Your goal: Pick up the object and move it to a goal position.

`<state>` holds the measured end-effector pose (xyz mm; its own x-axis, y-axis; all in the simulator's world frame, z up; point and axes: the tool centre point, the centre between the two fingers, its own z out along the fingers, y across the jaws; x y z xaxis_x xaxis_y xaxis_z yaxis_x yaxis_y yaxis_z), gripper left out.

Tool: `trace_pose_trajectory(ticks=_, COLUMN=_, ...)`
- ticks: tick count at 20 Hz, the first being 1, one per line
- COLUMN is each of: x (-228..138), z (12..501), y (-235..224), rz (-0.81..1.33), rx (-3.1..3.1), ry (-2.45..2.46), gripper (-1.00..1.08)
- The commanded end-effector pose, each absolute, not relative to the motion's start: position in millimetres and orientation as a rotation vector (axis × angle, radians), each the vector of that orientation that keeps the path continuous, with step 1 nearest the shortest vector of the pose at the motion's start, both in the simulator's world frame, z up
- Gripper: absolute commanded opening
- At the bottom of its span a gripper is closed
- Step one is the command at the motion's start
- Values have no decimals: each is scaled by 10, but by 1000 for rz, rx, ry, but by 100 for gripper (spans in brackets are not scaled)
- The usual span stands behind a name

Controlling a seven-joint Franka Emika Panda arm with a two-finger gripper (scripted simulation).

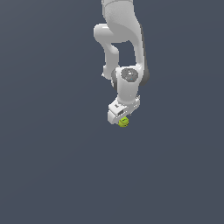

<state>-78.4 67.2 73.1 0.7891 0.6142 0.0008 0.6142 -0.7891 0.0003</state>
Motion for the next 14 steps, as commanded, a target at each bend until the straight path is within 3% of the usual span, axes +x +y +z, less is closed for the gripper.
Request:
trace_pose_trajectory(ticks=1, x=-794, z=603, y=674, rz=0, rx=2971, ry=1023, gripper=100)
trace_pose_trajectory(ticks=9, x=-789, z=414, y=674, rz=0, rx=2970, ry=1025, gripper=100)
trace_pose_trajectory(ticks=10, x=-789, z=414, y=674, rz=0, rx=2970, ry=1025, gripper=-100)
trace_pose_trajectory(ticks=14, x=-789, z=414, y=674, rz=0, rx=2970, ry=1025, gripper=-100)
